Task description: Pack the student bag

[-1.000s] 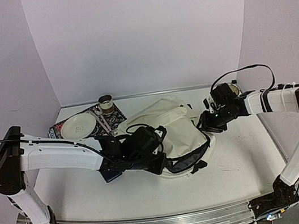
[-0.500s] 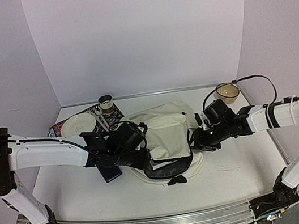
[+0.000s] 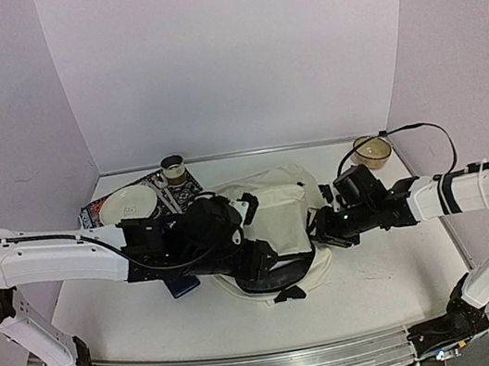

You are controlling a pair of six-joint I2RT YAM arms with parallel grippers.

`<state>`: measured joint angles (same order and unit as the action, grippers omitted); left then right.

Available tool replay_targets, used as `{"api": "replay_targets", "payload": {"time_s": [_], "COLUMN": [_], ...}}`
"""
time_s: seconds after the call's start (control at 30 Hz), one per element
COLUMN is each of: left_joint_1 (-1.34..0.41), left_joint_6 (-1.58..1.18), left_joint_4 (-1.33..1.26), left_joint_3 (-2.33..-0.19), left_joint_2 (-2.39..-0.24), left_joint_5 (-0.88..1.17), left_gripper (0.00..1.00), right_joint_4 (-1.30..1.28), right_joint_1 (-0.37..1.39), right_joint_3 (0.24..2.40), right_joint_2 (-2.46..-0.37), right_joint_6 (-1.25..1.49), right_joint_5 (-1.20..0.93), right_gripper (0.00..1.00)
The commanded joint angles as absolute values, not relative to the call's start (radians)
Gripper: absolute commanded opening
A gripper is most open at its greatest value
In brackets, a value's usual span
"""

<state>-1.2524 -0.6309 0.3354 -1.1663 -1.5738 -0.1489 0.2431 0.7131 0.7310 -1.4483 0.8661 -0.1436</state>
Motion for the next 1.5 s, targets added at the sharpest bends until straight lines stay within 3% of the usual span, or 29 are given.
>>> {"api": "replay_targets", "payload": {"time_s": [0.0,0.23,0.53,1.13,1.33,1.47], "left_joint_1": [-1.287,-1.300,-1.304,-1.305,-1.305,-1.305], "left_joint_6": [-0.644,-0.657,-0.690,-0.662,-0.666,-0.685], "left_joint_4": [0.269,0.223,0.126,0.069,0.061,0.061], "left_joint_3": [-1.255,-1.300,-1.295,-1.394,-1.393,-1.367], "left_joint_2": [-1.659,-1.761,-1.796,-1.936,-1.935,-1.915], "left_joint_5": [-0.083,-0.032,-0.122,-0.206,-0.210,-0.204], "left_gripper": [0.59,0.54,0.55,0.42,0.29,0.10], "right_joint_4": [0.289,0.315,0.353,0.424,0.424,0.418], "right_joint_1": [0.733,0.753,0.765,0.819,0.825,0.826], "right_joint_3": [0.720,0.697,0.667,0.668,0.668,0.666], "right_joint_2": [-1.430,-1.410,-1.396,-1.421,-1.424,-1.427], "right_joint_6": [0.893,0.913,0.941,0.991,0.989,0.984], "right_joint_5": [-0.125,-0.097,-0.079,-0.057,-0.044,-0.028], "right_gripper": [0.45,0.45,0.45,0.45,0.45,0.45]}}
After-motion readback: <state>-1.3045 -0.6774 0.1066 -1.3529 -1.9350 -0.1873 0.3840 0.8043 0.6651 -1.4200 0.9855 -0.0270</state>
